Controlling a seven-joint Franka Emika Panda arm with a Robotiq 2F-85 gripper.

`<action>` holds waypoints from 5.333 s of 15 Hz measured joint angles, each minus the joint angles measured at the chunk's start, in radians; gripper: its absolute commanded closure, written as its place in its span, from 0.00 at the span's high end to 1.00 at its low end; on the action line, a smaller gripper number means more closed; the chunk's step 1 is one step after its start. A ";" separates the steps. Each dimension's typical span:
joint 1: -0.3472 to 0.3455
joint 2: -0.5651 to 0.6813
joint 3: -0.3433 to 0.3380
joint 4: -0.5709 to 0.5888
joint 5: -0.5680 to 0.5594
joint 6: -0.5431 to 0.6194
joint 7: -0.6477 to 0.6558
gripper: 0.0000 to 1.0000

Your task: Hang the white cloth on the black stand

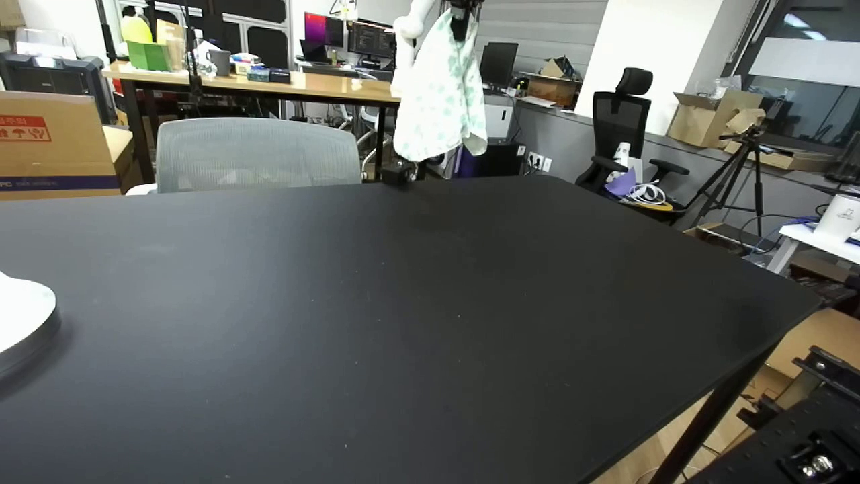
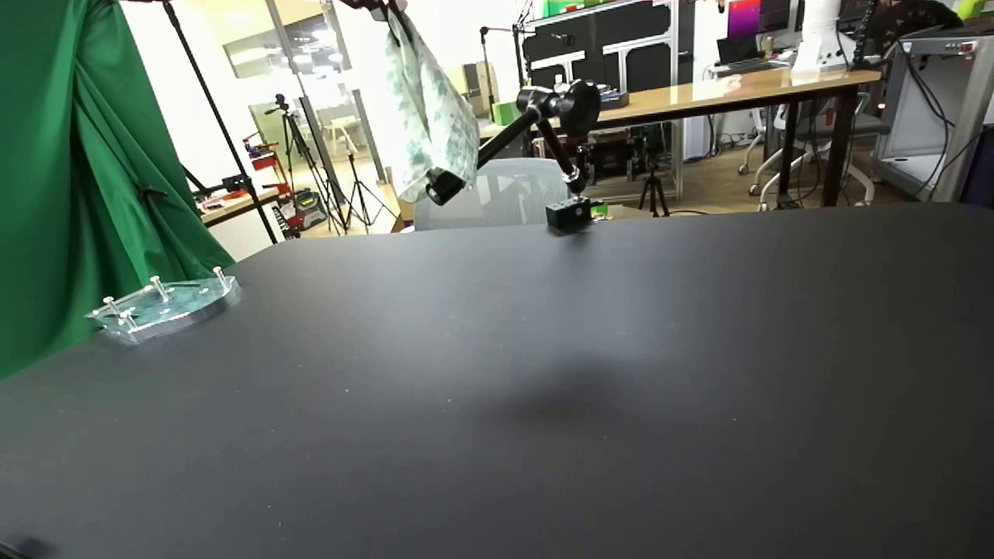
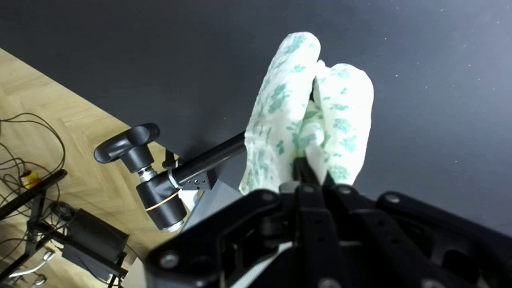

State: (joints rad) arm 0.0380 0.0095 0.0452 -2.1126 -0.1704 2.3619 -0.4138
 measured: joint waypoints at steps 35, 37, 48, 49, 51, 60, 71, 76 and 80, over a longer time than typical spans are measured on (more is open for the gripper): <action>-0.008 -0.031 -0.001 -0.142 0.112 -0.037 -0.140 1.00; 0.001 -0.064 0.000 -0.142 0.112 -0.041 -0.156 1.00; 0.045 -0.226 -0.001 -0.271 0.088 -0.079 -0.263 1.00; 0.043 -0.232 -0.003 -0.302 0.074 -0.056 -0.260 1.00; 0.039 -0.235 -0.008 -0.374 0.063 -0.015 -0.257 1.00; 0.044 -0.228 -0.012 -0.387 0.066 -0.003 -0.258 1.00; -0.029 -0.005 -0.037 -0.399 -0.050 0.249 -0.028 1.00; -0.029 0.059 -0.037 -0.367 -0.046 0.226 0.064 1.00; -0.030 0.067 -0.047 -0.367 -0.141 0.288 0.222 1.00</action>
State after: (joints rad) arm 0.0085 0.0768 -0.0023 -2.4792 -0.3113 2.6503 -0.1917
